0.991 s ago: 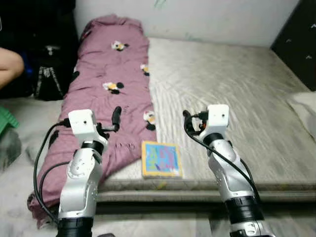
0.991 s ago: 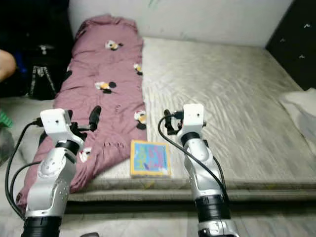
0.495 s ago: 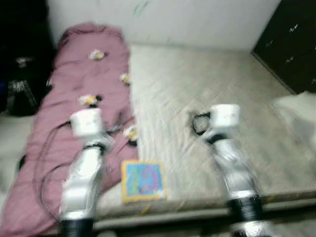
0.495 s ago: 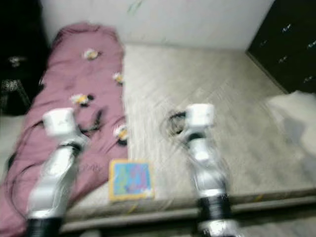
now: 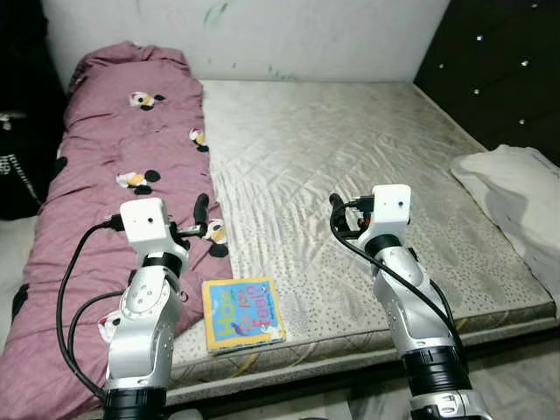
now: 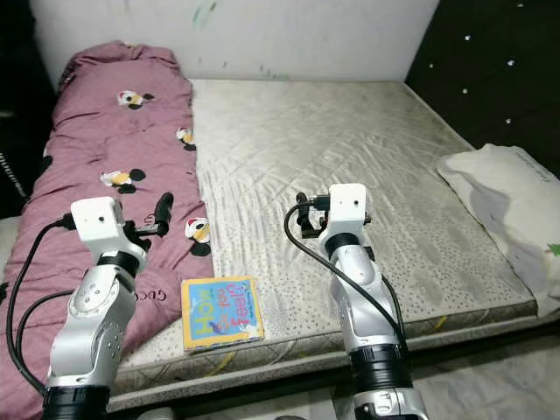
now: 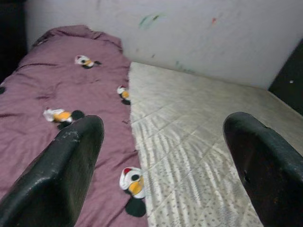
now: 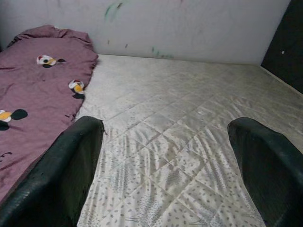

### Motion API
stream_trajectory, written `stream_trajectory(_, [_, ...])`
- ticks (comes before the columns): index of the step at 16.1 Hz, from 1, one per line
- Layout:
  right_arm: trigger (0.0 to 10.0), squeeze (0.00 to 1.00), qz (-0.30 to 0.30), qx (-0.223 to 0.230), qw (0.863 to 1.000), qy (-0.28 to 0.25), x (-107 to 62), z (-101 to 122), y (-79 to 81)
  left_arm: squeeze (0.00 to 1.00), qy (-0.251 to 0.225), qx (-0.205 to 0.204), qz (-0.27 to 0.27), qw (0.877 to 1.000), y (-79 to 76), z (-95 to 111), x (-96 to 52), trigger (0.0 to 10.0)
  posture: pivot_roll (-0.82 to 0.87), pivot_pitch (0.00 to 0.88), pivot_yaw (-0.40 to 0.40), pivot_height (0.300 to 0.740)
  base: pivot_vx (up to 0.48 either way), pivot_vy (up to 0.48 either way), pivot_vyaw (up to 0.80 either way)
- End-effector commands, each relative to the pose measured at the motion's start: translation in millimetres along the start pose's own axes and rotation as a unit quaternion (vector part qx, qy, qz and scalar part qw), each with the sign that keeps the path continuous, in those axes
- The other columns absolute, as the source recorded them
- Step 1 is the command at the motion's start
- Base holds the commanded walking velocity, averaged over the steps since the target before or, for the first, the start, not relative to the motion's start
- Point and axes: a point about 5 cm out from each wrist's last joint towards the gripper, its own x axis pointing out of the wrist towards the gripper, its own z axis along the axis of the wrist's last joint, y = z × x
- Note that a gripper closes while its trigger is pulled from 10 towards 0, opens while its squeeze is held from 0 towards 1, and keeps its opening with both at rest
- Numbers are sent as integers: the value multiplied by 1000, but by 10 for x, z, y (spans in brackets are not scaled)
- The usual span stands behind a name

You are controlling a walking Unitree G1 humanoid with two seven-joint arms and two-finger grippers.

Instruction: Clean up the room

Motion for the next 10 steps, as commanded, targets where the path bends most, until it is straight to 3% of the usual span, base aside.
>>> stream_trajectory(1, [10000,0,-6,-4,1000,-6,-12,29,-38,0,1,3,9,1000,11,-9,-1,10000,-2,0,-89,740,0,0,0])
stream_trajectory(4, [10000,0,1,-4,1000,-3,-24,6,-16,0,3,24,49,999,111,0,-13,10000,5,0,-104,740,0,0,0])
stream_trajectory(7, [10000,0,16,-10,1000,4,-63,-38,43,0,20,37,89,995,272,-52,-137,10000,-21,0,-101,740,0,0,0])
stream_trajectory(10, [10000,0,8,0,1000,-6,-105,3,69,0,23,42,95,994,328,-25,-106,10000,-49,4,-74,740,0,0,604])
